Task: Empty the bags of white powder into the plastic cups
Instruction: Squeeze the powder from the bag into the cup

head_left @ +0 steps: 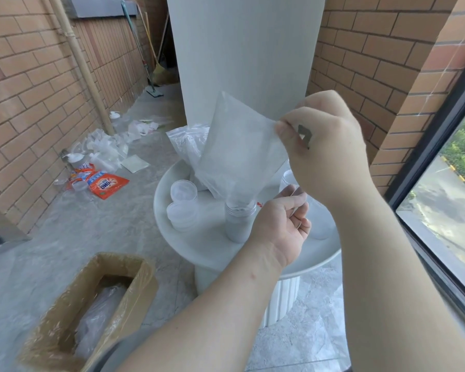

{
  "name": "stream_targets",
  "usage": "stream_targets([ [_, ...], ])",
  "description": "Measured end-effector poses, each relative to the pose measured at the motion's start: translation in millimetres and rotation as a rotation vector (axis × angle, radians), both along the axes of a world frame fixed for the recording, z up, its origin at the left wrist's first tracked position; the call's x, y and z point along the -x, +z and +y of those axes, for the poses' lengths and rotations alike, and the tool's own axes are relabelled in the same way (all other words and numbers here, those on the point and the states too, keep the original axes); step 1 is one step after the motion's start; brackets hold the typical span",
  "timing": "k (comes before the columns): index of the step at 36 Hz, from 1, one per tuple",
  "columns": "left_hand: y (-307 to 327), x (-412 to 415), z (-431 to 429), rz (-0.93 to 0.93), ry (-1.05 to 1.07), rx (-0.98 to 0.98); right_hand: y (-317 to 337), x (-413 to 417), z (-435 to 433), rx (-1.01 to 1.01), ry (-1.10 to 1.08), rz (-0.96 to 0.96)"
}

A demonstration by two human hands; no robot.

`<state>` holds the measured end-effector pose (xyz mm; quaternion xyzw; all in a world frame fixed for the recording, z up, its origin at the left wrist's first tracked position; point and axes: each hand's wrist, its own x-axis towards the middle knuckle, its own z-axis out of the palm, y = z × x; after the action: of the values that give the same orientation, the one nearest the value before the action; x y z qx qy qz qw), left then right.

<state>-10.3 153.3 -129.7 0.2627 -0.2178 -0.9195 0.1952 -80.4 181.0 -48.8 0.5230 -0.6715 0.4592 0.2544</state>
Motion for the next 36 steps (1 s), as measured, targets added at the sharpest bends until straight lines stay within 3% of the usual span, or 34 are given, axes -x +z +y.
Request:
stream_targets([
  [36, 0.3, -0.5, -0.6, -0.001, 0.012, -0.011, -0.5, -2.5, 2.8, -0.001, -0.027, -0.005],
])
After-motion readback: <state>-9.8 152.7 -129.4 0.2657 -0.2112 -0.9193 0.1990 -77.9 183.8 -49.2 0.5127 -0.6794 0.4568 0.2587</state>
